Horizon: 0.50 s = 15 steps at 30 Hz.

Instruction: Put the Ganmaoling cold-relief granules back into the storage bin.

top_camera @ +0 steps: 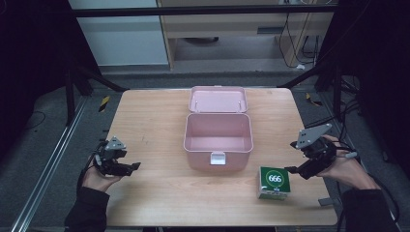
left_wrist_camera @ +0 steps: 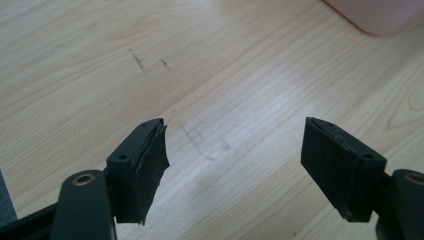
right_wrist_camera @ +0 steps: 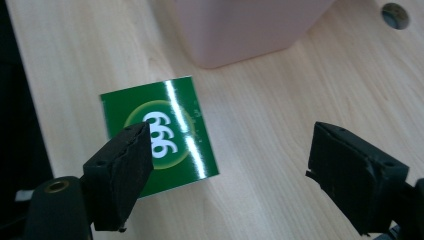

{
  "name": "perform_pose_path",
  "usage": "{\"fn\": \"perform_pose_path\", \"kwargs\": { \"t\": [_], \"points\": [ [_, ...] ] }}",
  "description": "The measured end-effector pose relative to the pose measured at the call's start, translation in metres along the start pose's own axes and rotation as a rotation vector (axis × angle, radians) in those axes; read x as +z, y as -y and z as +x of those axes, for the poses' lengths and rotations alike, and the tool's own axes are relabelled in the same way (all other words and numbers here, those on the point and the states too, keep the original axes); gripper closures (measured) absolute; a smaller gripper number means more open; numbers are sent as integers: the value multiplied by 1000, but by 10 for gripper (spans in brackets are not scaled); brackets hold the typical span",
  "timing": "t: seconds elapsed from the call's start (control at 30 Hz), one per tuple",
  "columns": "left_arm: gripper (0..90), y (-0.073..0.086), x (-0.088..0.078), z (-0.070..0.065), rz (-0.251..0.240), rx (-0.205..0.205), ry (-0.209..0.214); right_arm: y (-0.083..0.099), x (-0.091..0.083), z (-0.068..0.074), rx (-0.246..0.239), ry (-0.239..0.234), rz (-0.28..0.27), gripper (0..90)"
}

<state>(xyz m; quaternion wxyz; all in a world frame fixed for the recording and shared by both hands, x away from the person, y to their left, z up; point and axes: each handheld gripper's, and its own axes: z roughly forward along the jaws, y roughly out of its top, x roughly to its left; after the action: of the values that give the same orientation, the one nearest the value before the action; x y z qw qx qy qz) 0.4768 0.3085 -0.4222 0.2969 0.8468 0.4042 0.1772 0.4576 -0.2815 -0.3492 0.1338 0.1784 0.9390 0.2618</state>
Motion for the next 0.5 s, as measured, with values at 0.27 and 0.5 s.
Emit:
{"fn": "perform_pose_path", "kwargs": {
  "t": [0.27, 0.5],
  "points": [
    [251, 8, -7, 1, -111, -97, -88, -8, 6, 13, -50, -70, 70, 158],
    [243, 17, -6, 4, -203, -184, -168, -13, 14, 20, -74, -80, 113, 131]
  ]
}}
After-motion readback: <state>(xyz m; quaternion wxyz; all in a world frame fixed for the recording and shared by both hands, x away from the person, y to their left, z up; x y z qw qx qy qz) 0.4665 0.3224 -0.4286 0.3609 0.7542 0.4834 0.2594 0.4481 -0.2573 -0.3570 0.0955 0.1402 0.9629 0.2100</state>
